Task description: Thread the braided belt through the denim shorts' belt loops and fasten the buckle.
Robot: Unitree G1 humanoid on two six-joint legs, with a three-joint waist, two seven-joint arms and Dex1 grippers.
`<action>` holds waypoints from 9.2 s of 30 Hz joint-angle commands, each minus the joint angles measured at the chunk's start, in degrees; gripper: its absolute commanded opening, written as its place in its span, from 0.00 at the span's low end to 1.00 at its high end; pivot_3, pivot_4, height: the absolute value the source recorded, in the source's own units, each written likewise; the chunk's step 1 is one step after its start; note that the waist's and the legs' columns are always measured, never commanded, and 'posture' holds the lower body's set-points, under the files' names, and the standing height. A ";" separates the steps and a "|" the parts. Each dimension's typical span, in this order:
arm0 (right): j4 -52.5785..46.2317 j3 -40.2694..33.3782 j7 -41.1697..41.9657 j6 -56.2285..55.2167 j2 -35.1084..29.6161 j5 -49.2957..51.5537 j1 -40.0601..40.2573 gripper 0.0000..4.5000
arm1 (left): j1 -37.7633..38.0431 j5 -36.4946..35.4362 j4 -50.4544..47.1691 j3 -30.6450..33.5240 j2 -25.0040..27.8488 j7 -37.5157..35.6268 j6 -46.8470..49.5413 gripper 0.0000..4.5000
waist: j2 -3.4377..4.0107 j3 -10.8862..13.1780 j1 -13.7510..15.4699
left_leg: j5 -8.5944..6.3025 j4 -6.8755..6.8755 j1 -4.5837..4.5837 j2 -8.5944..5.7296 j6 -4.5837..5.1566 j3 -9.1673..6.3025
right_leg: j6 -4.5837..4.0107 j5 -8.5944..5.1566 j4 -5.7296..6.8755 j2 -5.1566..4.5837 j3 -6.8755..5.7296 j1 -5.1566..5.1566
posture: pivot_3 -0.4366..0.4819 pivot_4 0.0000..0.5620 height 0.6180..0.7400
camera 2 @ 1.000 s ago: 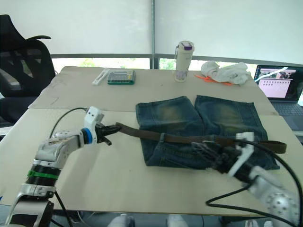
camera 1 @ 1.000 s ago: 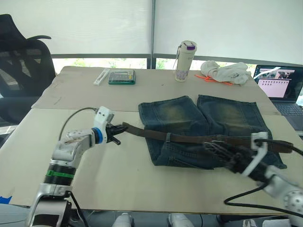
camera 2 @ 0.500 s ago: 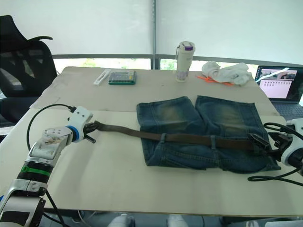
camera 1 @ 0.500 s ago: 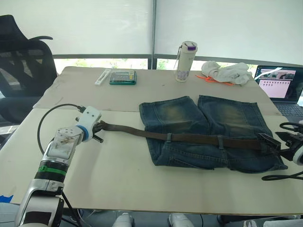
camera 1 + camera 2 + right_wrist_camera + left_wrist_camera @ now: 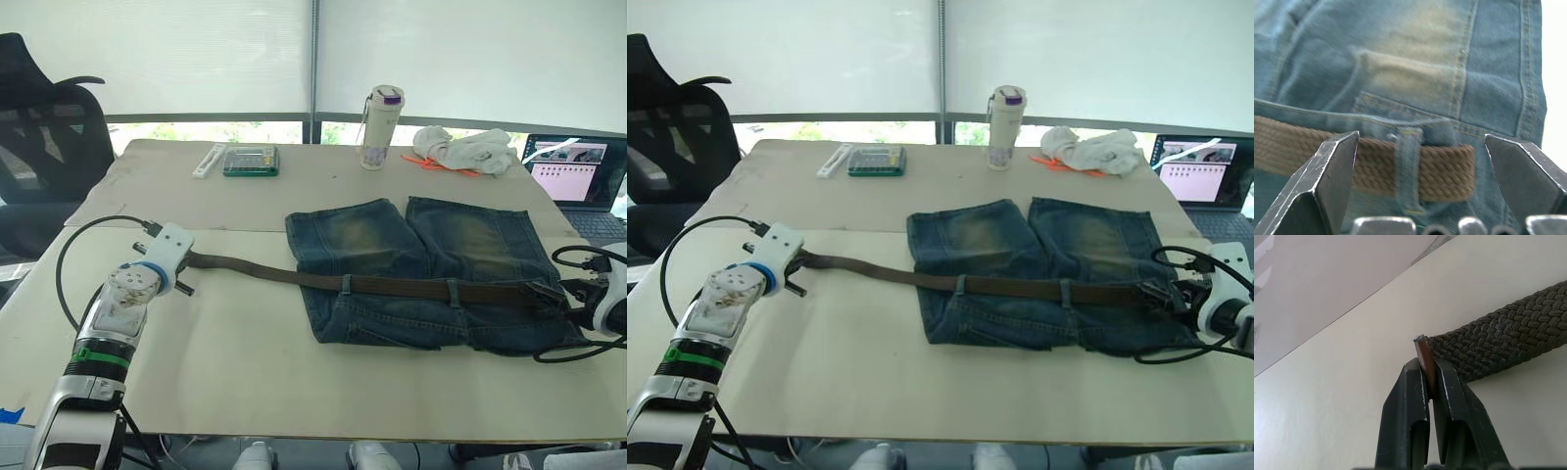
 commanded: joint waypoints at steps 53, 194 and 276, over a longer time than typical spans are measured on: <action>0.02 -3.42 0.66 8.21 5.11 0.07 -6.22 0.08 | -11.21 -16.67 -3.55 -2.28 -21.82 -22.12 -2.88 1.00 | 0.00 0.00 0.69 | 0.00 0.06 -0.13 -0.12 0.00 -0.01 | 0.06 0.03 0.01 -0.09 -0.02 -0.03 | 0.48 0.27 0.98; 2.85 33.77 11.03 -23.86 1.40 -32.14 -13.96 0.31 | -6.99 -36.42 -16.22 1.71 5.59 -64.12 -5.79 1.00 | -0.47 -0.01 2.75 | -0.04 0.51 -0.03 -0.11 0.11 -0.23 | -0.07 -0.23 0.48 -0.08 -0.23 0.12 | 0.48 0.27 0.98; -40.46 16.10 11.55 0.21 17.99 8.88 -8.69 1.00 | -0.08 -2.36 -13.76 14.24 -22.97 36.16 3.66 0.00 | -0.37 0.13 2.48 | -0.01 0.25 0.00 -0.20 -0.01 -0.37 | -0.09 -0.20 0.53 -0.11 -0.26 0.01 | 0.48 0.27 0.98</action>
